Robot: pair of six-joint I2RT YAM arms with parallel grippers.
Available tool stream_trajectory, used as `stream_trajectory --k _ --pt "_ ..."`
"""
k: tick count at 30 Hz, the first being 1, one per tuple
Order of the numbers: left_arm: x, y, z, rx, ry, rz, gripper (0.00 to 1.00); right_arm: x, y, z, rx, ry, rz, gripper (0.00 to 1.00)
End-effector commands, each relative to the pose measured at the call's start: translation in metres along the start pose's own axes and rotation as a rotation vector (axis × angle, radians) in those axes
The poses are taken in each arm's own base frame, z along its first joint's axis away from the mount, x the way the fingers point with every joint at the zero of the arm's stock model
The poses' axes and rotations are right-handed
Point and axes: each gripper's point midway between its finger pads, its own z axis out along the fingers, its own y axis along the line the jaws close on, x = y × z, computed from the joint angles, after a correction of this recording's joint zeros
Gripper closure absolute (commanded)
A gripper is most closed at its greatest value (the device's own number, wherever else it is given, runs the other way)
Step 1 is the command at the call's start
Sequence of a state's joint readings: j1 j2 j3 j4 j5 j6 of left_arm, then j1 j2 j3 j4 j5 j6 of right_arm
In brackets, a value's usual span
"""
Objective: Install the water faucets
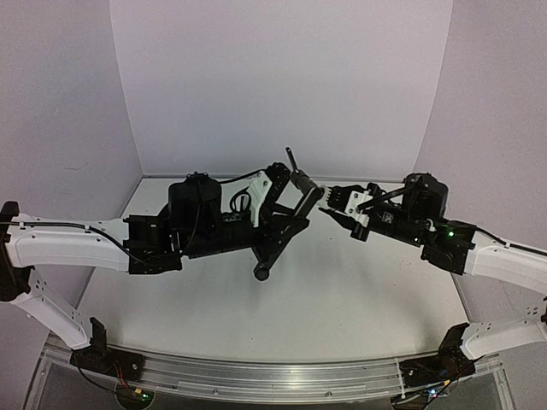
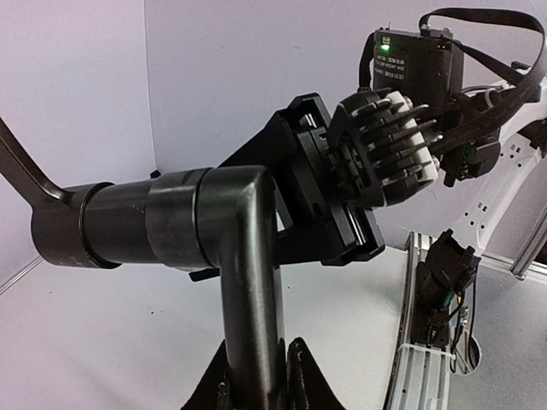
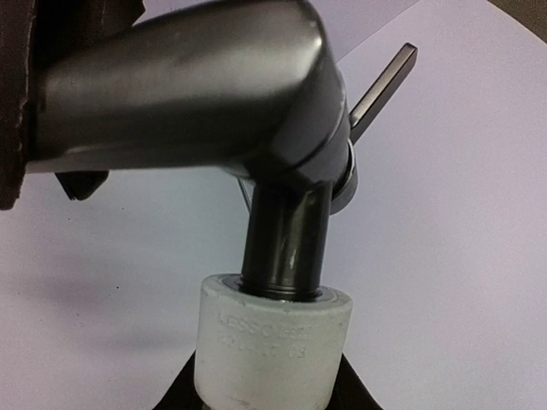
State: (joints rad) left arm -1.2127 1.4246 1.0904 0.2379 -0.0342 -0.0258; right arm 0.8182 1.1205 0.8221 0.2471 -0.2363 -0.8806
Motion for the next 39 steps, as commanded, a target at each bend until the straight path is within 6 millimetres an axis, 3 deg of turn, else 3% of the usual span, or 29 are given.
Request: stream_trajectory --k 1,6,12,18,28,34,39 --pt "-0.023 0.047 -0.009 -0.212 -0.068 0.082 1.00 -0.059 0.020 -0.006 -0.120 -0.202 0.083 0.34" --pt "-0.003 0.069 -0.026 -0.322 0.035 0.127 1.00 -0.051 0.012 -0.015 -0.076 -0.141 0.086 0.14" --pt "0.030 0.093 -0.043 -0.446 0.171 0.215 1.00 -0.037 0.012 -0.029 -0.052 -0.072 0.089 0.06" --pt "0.048 0.111 -0.046 -0.534 0.301 0.323 1.00 -0.030 0.010 -0.034 -0.044 -0.027 0.106 0.02" --pt "0.028 0.118 -0.057 -0.245 0.073 -0.218 1.00 -0.014 0.021 -0.037 -0.133 0.099 0.291 0.02" --pt "0.024 0.135 -0.059 -0.059 -0.046 -0.531 1.00 0.013 0.008 -0.032 -0.141 0.210 0.420 0.02" --pt "0.017 0.149 -0.061 0.044 -0.119 -0.654 1.00 0.054 -0.013 -0.028 -0.148 0.382 0.538 0.02"
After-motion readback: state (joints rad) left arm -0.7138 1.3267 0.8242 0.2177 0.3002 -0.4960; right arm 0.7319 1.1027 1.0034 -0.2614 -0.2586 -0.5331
